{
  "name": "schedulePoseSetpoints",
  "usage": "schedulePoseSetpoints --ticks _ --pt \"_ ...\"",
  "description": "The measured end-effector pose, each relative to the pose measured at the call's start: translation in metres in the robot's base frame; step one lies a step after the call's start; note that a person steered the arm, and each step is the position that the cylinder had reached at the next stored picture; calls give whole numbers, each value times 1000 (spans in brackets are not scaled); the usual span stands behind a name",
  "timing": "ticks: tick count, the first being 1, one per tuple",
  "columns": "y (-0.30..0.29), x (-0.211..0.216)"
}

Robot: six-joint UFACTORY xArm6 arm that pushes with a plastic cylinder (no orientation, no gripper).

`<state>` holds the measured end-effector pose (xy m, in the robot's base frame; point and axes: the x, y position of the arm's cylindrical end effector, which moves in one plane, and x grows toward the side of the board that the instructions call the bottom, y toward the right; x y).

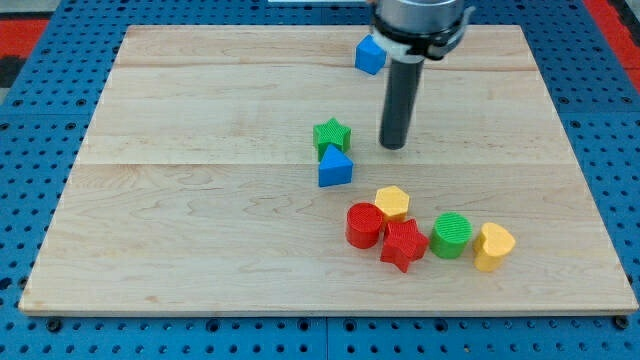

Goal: Move the green star away from the blue triangle

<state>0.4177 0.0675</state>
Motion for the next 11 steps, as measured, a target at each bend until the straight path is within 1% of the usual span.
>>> schedulePoseSetpoints --ticks 2,4,6,7,8,9,11 --pt "-117 -3" --pt "-186 -57" --pt "-190 -55" --pt "-189 -42" --pt "-212 -19" --pt "-235 -16" --pt "-227 -61"
